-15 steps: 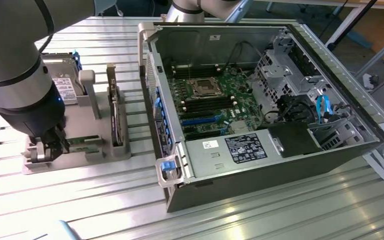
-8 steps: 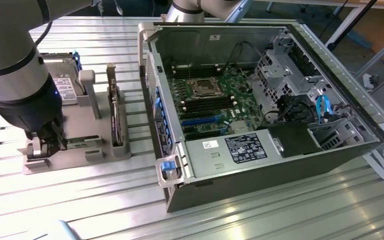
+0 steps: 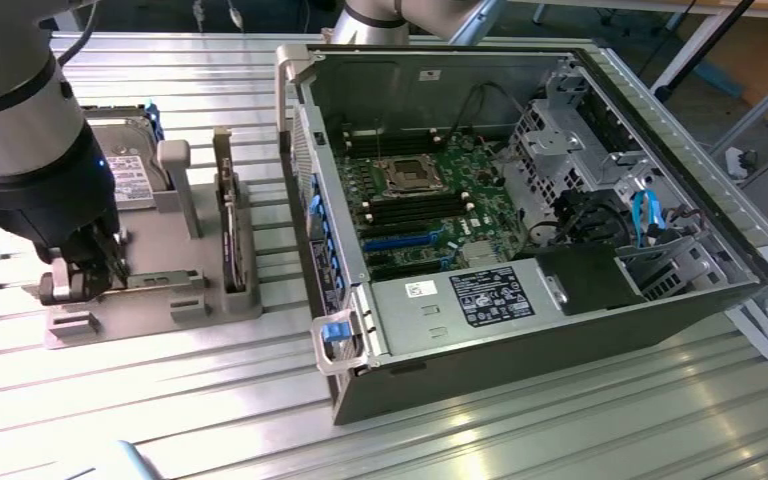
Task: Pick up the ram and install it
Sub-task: 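Pick up the ram and move it above insertion slot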
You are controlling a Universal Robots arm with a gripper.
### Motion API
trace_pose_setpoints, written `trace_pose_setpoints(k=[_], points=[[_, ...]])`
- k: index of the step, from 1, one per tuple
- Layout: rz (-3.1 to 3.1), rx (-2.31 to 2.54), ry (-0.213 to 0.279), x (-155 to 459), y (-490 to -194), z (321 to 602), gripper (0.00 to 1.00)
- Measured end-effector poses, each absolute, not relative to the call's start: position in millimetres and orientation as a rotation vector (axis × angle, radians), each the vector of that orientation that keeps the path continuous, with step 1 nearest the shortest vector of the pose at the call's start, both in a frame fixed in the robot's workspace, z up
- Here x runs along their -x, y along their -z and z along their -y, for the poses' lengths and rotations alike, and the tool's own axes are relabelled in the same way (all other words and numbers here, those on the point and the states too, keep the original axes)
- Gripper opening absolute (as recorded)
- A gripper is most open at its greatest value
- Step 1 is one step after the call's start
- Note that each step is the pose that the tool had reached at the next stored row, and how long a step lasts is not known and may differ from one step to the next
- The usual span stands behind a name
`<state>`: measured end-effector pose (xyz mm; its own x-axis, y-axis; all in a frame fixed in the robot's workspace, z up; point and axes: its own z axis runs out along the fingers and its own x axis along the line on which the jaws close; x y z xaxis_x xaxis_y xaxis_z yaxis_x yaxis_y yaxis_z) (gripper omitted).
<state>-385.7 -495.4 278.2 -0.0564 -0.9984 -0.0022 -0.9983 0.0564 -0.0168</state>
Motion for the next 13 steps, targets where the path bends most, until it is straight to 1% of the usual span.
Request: trace_pose_setpoints(k=[4,13], points=[[-2.274,2.149,0.017,385.7,-289.4,495.4,0.13],[-2.274,2.149,0.017,385.7,-324.3,495.4,0.13]])
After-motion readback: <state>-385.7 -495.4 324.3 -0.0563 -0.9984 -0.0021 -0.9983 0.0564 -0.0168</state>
